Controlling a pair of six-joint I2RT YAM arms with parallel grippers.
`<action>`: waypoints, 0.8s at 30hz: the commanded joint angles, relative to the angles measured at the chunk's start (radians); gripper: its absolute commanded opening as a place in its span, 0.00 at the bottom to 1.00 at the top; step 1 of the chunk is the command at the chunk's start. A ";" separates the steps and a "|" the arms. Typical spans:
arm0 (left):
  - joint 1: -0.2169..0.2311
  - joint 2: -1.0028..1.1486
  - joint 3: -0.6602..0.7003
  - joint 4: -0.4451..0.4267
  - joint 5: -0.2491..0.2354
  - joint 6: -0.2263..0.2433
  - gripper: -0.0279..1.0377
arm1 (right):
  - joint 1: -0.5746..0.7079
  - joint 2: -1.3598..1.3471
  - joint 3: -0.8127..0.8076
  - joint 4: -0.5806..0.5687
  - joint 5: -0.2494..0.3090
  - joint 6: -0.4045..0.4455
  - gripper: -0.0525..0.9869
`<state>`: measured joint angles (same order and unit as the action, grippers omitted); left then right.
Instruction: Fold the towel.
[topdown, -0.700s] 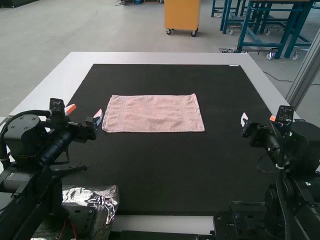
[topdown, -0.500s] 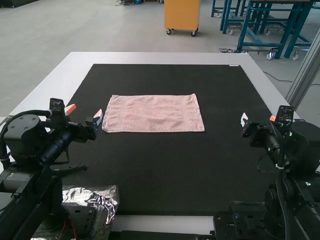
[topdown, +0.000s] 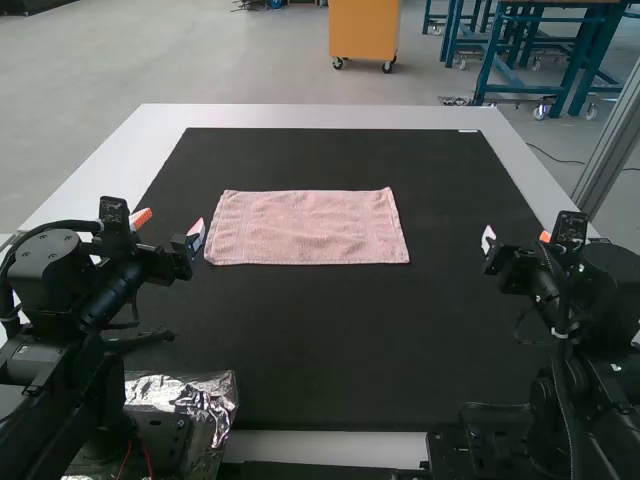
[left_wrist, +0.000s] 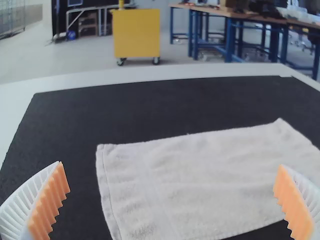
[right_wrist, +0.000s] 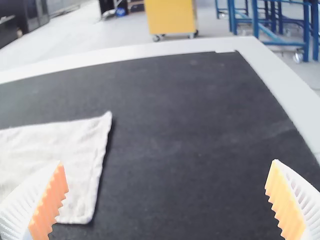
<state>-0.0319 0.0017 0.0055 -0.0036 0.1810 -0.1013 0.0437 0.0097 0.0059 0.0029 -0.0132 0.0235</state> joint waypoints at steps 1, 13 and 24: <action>0.010 -0.002 -0.006 0.005 0.008 0.011 0.93 | -0.002 -0.007 -0.007 -0.001 0.021 0.009 0.93; 0.004 -0.002 -0.007 0.010 0.008 0.012 0.93 | -0.002 -0.008 -0.007 -0.001 0.022 0.009 0.93; 0.007 -0.002 -0.006 0.065 0.008 0.215 0.93 | -0.002 -0.008 -0.007 0.175 0.079 -0.086 0.93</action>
<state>-0.0299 0.0017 0.0051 0.0467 0.1810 -0.0166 0.0437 0.0097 0.0059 0.1349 0.0059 -0.0143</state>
